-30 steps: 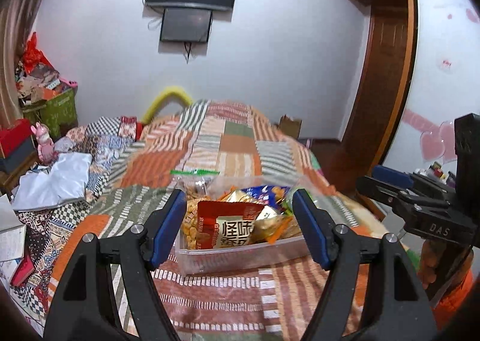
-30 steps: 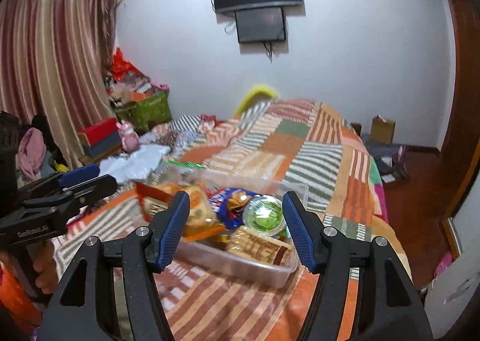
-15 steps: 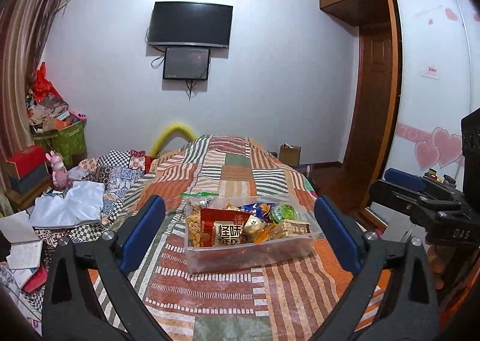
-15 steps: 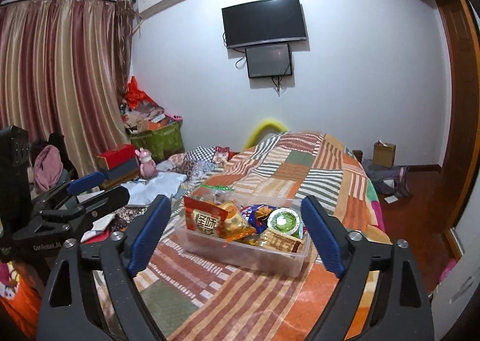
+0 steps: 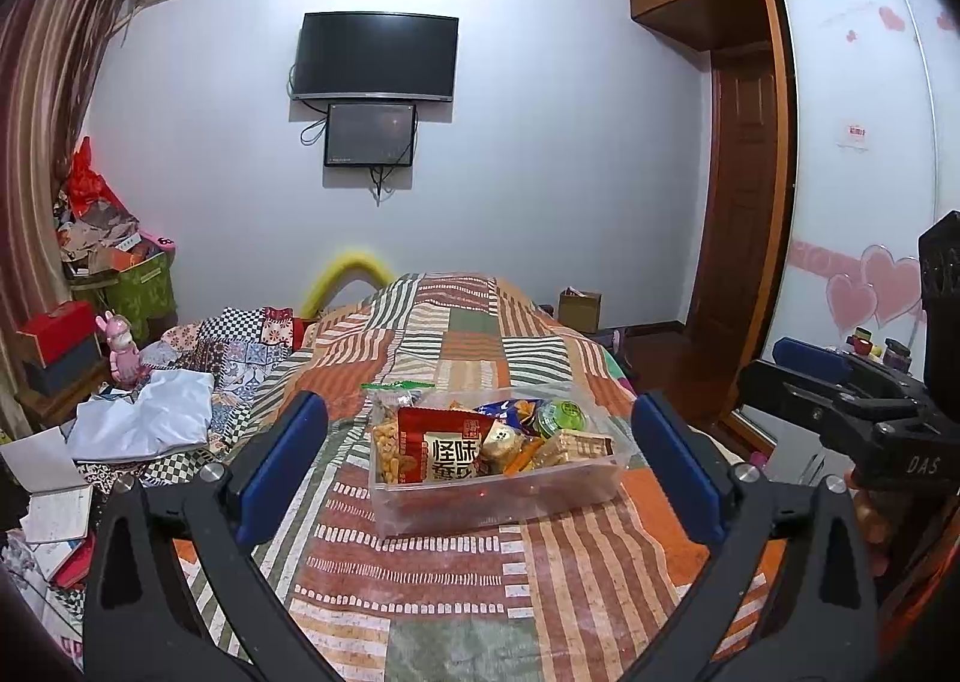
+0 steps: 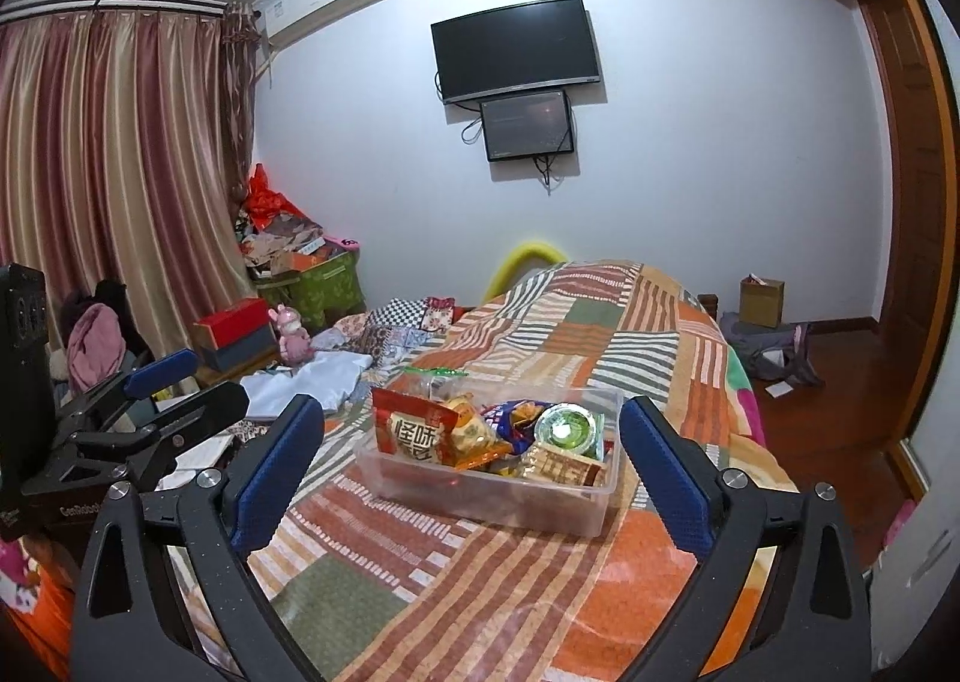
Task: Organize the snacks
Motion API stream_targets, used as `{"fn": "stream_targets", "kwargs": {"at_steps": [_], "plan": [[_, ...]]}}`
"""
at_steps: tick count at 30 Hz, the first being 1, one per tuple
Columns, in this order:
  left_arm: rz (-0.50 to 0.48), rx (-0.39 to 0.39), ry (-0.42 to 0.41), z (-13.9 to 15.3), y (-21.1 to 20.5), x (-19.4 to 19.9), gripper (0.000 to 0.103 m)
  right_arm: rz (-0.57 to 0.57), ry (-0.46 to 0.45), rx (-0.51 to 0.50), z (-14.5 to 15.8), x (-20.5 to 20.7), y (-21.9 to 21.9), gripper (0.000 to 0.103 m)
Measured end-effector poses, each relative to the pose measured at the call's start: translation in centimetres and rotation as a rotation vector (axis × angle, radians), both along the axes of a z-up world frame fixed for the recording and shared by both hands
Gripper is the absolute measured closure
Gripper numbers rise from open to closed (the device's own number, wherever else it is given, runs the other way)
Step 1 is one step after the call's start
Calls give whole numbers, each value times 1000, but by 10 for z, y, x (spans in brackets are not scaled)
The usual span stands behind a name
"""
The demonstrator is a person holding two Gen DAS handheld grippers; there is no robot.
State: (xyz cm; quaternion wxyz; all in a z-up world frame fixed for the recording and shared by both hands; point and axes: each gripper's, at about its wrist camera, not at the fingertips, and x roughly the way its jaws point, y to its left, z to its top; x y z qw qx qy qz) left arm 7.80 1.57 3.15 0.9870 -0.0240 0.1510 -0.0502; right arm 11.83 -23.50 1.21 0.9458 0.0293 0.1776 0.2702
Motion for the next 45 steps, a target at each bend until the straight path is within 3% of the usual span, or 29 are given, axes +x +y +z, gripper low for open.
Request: {"fn": "stream_targets", "kwargs": {"at_steps": [45], "plan": [[-40, -9, 12, -4, -3, 1, 0, 3, -1, 2, -2, -7, -3, 4]]}}
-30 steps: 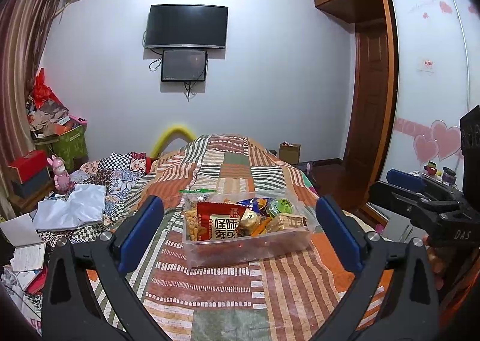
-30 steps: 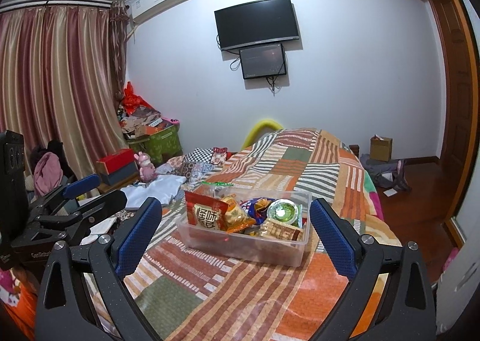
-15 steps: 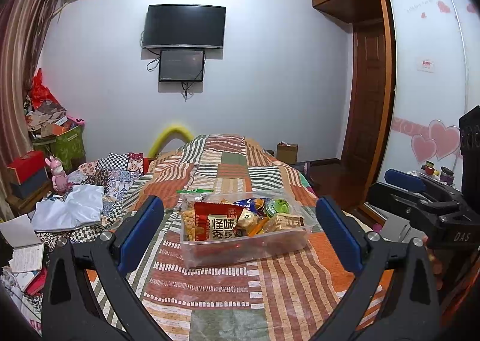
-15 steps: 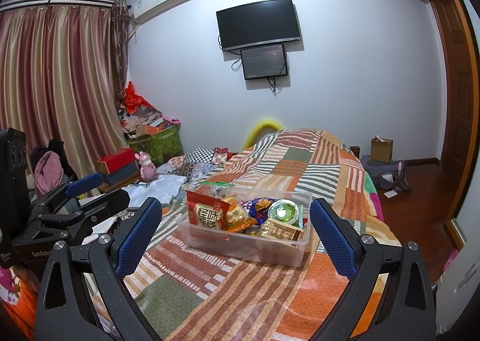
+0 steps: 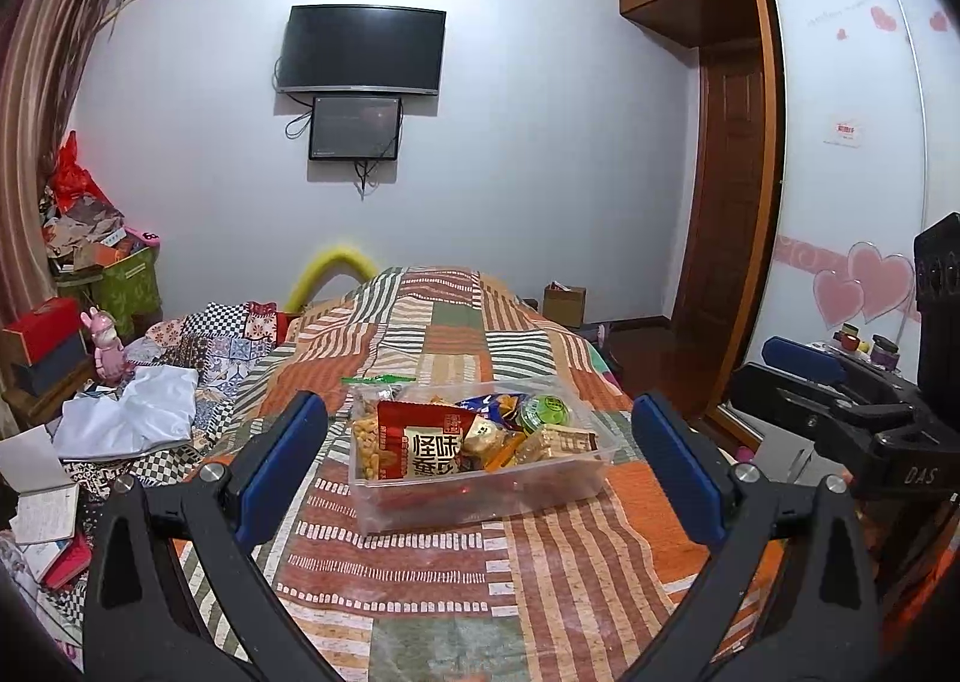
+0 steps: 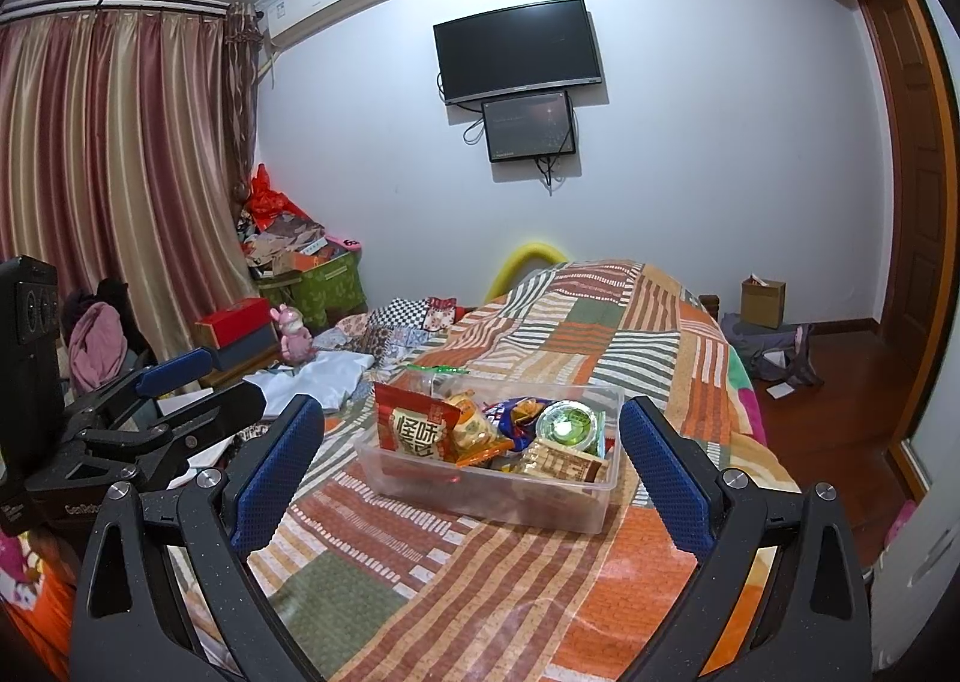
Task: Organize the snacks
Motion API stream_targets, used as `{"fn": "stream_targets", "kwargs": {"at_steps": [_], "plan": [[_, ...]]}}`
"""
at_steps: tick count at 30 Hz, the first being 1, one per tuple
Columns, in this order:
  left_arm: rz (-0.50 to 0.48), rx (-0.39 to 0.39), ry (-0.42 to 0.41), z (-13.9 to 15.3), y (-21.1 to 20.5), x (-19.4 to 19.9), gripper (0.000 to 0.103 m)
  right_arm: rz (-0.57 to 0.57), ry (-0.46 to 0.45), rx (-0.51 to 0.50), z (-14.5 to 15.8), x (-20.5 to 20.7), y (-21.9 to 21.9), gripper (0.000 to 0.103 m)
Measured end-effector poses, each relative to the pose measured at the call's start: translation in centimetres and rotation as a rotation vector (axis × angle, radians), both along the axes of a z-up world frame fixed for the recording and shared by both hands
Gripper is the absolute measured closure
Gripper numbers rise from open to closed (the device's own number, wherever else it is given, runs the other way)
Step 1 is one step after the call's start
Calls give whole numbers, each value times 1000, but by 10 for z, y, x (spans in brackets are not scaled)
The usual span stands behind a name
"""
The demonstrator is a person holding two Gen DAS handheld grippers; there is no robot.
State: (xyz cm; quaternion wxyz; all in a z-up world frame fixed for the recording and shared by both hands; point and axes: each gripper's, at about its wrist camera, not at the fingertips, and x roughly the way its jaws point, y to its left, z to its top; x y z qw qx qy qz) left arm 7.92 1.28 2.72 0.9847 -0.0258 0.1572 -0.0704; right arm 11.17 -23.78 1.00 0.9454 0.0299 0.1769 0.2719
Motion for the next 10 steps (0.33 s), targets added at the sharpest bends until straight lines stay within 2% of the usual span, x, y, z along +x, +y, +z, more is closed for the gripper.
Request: {"fn": "stream_targets", "kwargs": {"at_steps": [10], "plan": [[-1, -8, 17, -2, 1, 0, 0, 2, 3, 0, 0, -1, 1, 4]]}}
